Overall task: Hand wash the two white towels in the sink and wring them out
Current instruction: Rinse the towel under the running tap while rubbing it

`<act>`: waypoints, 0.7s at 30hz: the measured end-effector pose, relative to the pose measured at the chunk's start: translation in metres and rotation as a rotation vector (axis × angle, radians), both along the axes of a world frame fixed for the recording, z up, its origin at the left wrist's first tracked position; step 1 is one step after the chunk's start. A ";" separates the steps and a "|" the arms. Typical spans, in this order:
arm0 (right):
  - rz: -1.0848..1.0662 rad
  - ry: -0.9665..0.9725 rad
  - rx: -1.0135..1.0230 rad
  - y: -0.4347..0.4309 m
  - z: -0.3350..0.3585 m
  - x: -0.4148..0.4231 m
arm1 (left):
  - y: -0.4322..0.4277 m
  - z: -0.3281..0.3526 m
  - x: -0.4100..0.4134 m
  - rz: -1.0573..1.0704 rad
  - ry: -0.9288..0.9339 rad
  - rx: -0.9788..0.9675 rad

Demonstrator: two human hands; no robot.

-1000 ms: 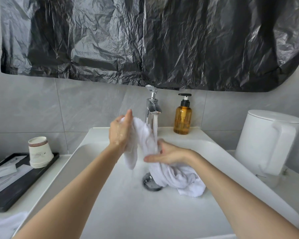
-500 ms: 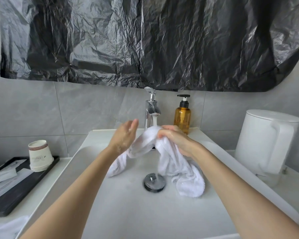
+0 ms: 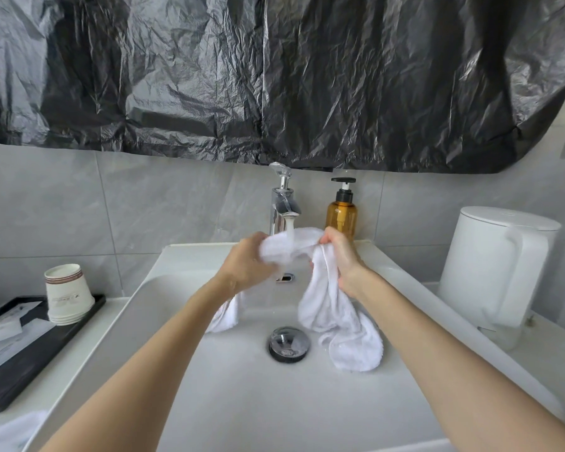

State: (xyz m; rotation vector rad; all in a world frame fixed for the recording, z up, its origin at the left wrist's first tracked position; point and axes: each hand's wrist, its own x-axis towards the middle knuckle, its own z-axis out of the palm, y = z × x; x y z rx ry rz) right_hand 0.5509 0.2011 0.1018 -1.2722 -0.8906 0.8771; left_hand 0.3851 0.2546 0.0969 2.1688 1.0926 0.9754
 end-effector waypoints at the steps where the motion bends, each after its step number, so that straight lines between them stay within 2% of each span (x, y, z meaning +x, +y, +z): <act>1: -0.025 -0.175 0.016 0.002 -0.002 -0.001 | 0.000 0.004 -0.003 0.002 -0.143 -0.082; 3: 0.037 -0.428 0.080 0.004 -0.008 -0.009 | 0.001 0.008 -0.010 0.007 -0.391 -0.230; 5: 0.111 -0.494 0.104 0.005 -0.013 -0.022 | 0.000 0.007 -0.011 -0.018 -0.520 -0.343; 7: 0.104 -0.459 0.141 0.006 -0.017 -0.034 | -0.006 0.008 -0.007 -0.074 -0.597 -0.414; 9: 0.034 -0.386 0.151 0.004 -0.017 -0.041 | -0.012 0.008 0.001 -0.142 -0.592 -0.426; 13: -0.143 -0.402 0.158 0.001 -0.015 -0.045 | -0.021 0.001 0.021 -0.149 -0.586 -0.357; 18: -0.248 -0.630 0.050 0.012 -0.012 -0.048 | -0.015 -0.010 0.035 0.016 -0.525 -0.245; 21: -0.214 -0.770 0.098 0.006 -0.006 -0.046 | -0.010 -0.006 0.033 0.097 -0.409 -0.208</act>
